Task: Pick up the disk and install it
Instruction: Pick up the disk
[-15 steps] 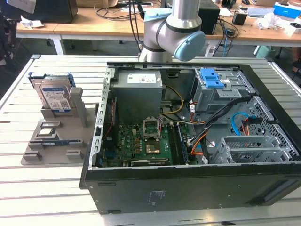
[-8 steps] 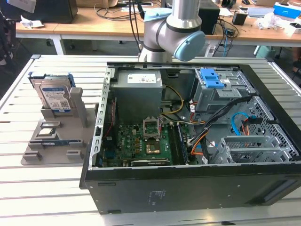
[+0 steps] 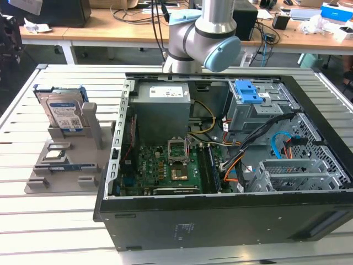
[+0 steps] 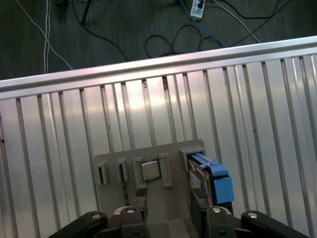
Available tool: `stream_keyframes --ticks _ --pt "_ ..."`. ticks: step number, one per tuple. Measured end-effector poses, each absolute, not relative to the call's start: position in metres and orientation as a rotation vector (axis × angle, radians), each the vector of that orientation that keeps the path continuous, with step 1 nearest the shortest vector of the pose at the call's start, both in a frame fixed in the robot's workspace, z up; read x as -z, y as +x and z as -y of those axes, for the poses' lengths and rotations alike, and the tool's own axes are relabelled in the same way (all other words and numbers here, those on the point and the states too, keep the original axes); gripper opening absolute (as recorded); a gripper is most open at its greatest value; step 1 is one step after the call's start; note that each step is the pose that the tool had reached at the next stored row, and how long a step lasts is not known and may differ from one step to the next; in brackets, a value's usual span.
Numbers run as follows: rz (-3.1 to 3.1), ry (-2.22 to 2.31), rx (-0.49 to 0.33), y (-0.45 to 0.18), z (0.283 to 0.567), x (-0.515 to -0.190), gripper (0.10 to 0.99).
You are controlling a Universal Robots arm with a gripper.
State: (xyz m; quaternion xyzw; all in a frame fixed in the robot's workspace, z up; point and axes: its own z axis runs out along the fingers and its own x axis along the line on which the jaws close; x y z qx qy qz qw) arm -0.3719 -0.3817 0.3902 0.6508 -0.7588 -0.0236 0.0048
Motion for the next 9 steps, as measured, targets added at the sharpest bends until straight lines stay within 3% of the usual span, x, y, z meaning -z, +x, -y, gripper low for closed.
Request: stream_keyframes --ticks 9 --pt "2.361 2.057 0.074 -0.366 0.353 -0.390 0.482"
